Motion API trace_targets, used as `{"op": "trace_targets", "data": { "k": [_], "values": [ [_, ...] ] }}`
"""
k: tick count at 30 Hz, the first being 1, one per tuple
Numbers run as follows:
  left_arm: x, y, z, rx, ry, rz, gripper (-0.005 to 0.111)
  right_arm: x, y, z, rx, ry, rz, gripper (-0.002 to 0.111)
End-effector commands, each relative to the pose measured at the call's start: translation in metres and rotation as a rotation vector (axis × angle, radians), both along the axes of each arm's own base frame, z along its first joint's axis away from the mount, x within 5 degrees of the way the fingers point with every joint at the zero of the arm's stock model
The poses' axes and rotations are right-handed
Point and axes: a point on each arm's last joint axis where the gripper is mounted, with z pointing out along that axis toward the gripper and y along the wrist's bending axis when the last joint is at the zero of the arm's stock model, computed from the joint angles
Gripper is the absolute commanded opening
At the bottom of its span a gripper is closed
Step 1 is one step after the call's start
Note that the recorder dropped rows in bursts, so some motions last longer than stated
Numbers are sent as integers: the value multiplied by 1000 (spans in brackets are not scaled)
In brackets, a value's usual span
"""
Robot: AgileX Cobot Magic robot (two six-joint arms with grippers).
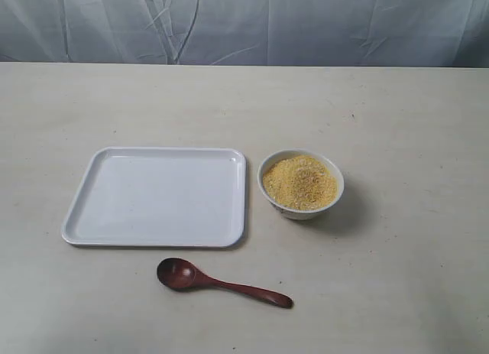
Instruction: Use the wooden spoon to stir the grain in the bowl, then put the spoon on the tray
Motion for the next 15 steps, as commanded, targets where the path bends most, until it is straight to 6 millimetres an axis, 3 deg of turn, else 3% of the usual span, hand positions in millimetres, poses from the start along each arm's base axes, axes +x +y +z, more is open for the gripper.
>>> {"op": "trace_targets", "data": {
  "k": [1, 5, 15],
  "values": [
    [0, 0, 0, -2, -9, -1, 0, 3, -1, 16, -1, -203, -9, -1],
    [0, 0, 0, -2, -9, -1, 0, 1, -1, 39, 13, -454, -14, -1],
    [0, 0, 0, -5, -9, -1, 0, -10, -3, 69, 52, -812, -28, -1]
  ]
}}
